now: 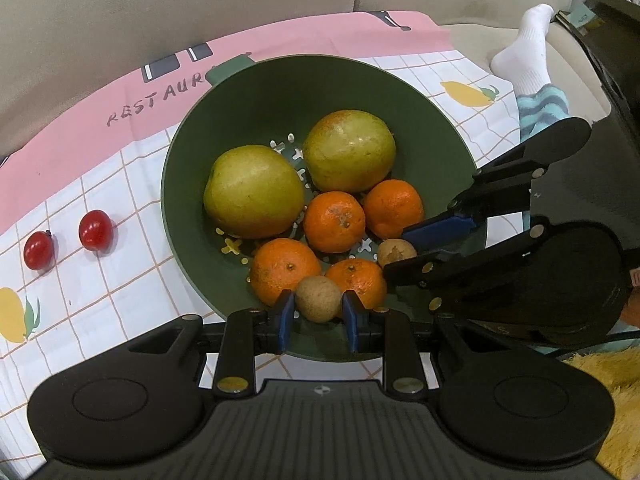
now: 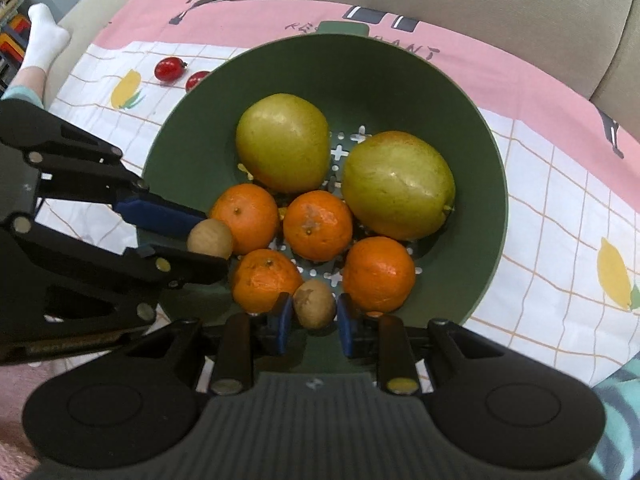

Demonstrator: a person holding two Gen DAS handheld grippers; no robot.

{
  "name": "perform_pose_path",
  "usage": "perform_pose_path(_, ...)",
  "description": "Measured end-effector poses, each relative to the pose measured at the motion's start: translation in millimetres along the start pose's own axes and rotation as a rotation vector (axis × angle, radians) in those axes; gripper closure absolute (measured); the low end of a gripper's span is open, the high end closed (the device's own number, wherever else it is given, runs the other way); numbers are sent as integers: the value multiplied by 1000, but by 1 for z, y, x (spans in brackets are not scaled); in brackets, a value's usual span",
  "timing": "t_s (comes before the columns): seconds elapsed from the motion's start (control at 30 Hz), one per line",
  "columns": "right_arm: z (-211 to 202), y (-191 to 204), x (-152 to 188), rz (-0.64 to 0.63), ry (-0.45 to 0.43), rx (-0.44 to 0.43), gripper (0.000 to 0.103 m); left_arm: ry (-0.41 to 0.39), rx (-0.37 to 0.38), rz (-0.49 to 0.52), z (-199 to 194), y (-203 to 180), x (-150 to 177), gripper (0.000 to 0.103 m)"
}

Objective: Organize fruits
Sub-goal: 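Carry both small kiwis over the colander and open both tools, then withdraw both tools from the colander toward the cherry tomatoes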

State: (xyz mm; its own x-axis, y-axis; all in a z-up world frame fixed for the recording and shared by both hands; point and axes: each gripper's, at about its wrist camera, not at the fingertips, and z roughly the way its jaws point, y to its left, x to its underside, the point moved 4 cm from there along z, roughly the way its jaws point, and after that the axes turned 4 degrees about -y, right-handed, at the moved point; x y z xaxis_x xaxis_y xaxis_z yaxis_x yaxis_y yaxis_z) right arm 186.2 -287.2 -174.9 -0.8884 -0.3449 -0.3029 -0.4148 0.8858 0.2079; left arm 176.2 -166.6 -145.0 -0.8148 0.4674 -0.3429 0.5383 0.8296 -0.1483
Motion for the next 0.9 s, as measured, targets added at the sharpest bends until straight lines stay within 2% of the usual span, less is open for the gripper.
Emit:
perform_pose_path(0.23, -2, 6, 1, 4, -8, 12, 81, -3, 0, -12, -4, -1, 1, 69)
perform_pose_path(0.37, -9, 6, 3, -13, -27, 34, 70, -15, 4, -17, -9, -2, 2, 68)
perform_pose_path(0.57, -24, 7, 9, -2, -70, 42, 60, -55, 16, -43, -25, -4, 6, 61)
perform_pose_path(0.6, -26, 7, 10, 4, -82, 43, 58, -69, 18, -51, -30, -4, 7, 61)
perform_pose_path(0.77, -44, 8, 13, 50, -162, 63, 37, -158, 19, -75, -55, -5, 12, 60)
perform_pose_path(0.9, -61, 11, 15, 103, -241, 93, 32, -249, -4, -87, -79, -5, 19, 60)
